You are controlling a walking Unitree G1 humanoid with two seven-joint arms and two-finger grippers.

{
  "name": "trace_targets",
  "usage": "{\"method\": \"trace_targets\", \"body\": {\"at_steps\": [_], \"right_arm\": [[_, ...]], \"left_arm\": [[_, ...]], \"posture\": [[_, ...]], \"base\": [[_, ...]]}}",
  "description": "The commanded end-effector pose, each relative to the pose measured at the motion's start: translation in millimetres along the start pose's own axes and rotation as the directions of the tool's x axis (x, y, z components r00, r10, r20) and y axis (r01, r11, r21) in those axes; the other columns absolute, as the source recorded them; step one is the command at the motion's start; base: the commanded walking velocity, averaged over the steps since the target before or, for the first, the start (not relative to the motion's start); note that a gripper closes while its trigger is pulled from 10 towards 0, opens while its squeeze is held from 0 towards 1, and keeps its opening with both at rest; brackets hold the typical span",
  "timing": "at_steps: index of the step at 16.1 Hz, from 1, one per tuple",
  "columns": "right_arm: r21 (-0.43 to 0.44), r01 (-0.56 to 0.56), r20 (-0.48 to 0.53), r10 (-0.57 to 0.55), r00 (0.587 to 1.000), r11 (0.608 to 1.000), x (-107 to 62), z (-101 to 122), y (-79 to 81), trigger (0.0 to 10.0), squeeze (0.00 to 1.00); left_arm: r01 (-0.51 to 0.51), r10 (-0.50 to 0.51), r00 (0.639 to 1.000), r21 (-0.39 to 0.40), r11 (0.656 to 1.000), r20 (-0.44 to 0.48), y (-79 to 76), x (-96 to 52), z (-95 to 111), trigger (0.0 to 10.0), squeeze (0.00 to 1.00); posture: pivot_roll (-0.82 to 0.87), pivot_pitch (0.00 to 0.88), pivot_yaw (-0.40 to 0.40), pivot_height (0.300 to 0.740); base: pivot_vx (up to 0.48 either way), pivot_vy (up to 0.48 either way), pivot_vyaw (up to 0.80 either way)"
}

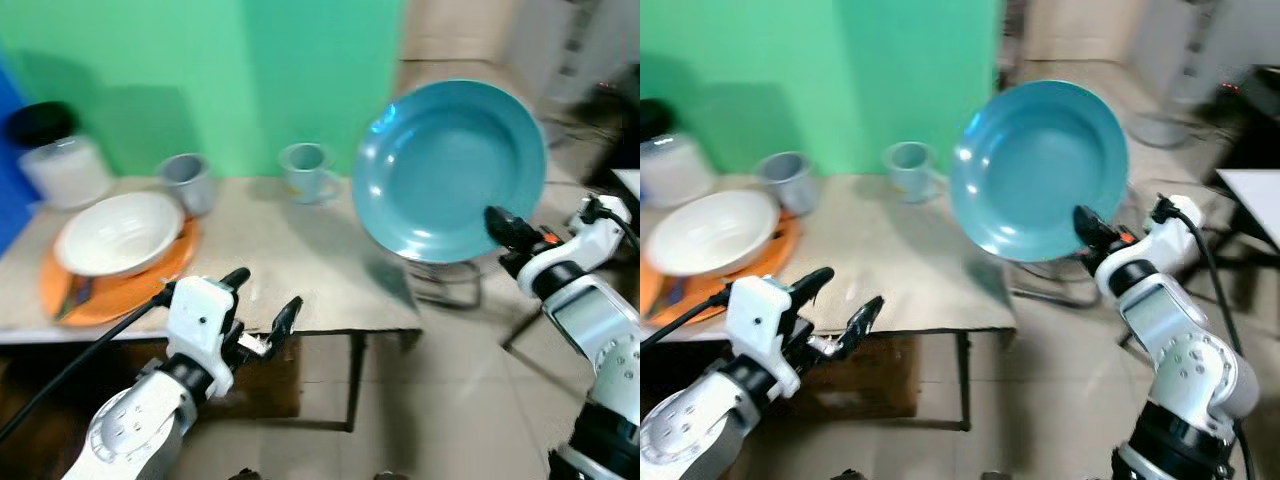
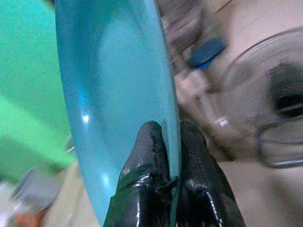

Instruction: Setting the table

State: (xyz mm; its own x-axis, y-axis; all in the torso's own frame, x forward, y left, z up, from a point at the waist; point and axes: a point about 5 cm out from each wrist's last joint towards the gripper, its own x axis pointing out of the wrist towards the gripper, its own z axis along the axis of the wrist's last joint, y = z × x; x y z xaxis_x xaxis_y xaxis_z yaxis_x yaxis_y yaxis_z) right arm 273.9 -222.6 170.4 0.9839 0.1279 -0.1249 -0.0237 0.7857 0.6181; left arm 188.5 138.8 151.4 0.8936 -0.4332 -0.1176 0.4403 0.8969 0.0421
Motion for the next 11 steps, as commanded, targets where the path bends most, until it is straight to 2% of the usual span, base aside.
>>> {"method": "trace_targets", "body": {"at_steps": [1, 3, 5, 7, 9, 11], "right_arm": [[-0.042, 0.001, 0.054, 0.002, 0.999, 0.999, -1.9, 5, 4.8, 10.0, 0.0], [-0.022, 0.02, 0.036, -0.019, 0.999, 1.0, -1.0, -1, 0.5, 10.0, 0.0], [0.016, 0.013, 0.017, -0.013, 1.0, 1.0, -0.3, -9, -1.4, 10.0, 0.0], [-0.032, -0.008, -0.003, 0.008, 1.0, 0.999, 0.8, -17, 7.3, 10.0, 0.0], [-0.015, -0.019, -0.024, 0.018, 1.0, 1.0, 2.6, -24, 11.0, 10.0, 0.0], [-0.01, -0.029, -0.035, 0.029, 0.999, 1.0, 3.1, -26, 10.9, 10.0, 0.0]], "left_arm": [[-0.092, 0.092, 0.996, 0.056, 0.994, 0.003, 9.3, 1.7, -1, 10.0, 0.0], [-0.18, 0.179, 0.984, 0.085, 0.98, 0.02, 19.2, 3.3, -1, 10.0, 0.0], [-0.254, 0.254, 0.967, 0.051, 0.966, 0.013, 28.7, 4.8, -3, 10.0, 0.0], [-0.291, 0.291, 0.957, 0.056, 0.955, -0.003, 30.4, 3.2, -8, 10.0, 0.0], [-0.342, 0.343, 0.939, 0.053, 0.938, -0.006, 31.2, 3.3, -11, 10.0, 0.0], [-0.34, 0.341, 0.94, 0.054, 0.939, 0.0, 30.4, 4.2, -10, 10.0, 0.0]], "posture": [[-0.08, 0.0, 0.037, 0.74], [-0.08, 0.0, 0.033, 0.74], [-0.08, 0.0, 0.028, 0.74], [-0.08, 0.0, 0.023, 0.74], [-0.07, 0.0, 0.016, 0.74], [-0.07, 0.0, 0.013, 0.74]], "base": [[0.0, 0.0, -0.76], [0.0, 0.0, -0.76], [0.0, 0.0, -0.75], [0.0, 0.0, -0.75], [0.0, 0.0, -0.75], [0.0, 0.0, -0.75]]}}
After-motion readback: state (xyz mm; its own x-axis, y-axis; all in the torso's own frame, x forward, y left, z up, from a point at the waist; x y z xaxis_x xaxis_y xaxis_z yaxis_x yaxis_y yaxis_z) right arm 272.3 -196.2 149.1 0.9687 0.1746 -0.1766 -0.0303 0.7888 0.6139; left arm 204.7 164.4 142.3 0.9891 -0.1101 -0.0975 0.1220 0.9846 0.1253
